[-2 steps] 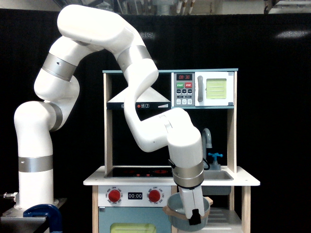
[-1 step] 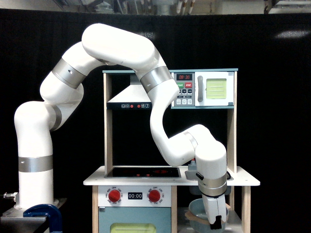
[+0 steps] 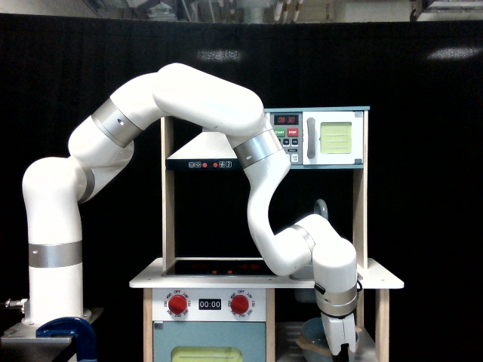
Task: Put the bowl inside the kitchen cabinet
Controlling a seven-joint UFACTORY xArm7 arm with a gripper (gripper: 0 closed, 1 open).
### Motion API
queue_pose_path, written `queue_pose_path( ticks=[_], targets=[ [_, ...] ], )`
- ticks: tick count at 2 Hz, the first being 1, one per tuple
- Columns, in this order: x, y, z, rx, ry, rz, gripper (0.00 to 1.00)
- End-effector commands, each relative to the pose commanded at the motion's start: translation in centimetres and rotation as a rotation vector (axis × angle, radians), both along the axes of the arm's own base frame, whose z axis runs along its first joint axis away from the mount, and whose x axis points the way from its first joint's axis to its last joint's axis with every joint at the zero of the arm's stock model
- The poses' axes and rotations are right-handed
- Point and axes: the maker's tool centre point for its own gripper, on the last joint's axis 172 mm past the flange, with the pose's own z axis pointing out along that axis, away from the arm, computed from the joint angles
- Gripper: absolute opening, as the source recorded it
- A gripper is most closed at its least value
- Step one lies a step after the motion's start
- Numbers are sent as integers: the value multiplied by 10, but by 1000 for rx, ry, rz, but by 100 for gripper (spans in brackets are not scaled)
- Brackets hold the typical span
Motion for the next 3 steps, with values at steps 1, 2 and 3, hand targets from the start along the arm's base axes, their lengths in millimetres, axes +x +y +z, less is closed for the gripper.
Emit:
queue_pose_path(
  ticks=[1,2,3],
  targets=[
    [3,13,1,0,0,0,100],
    [-9,18,0,0,0,0,100],
    [-17,23,6,0,0,0,100]
  ],
)
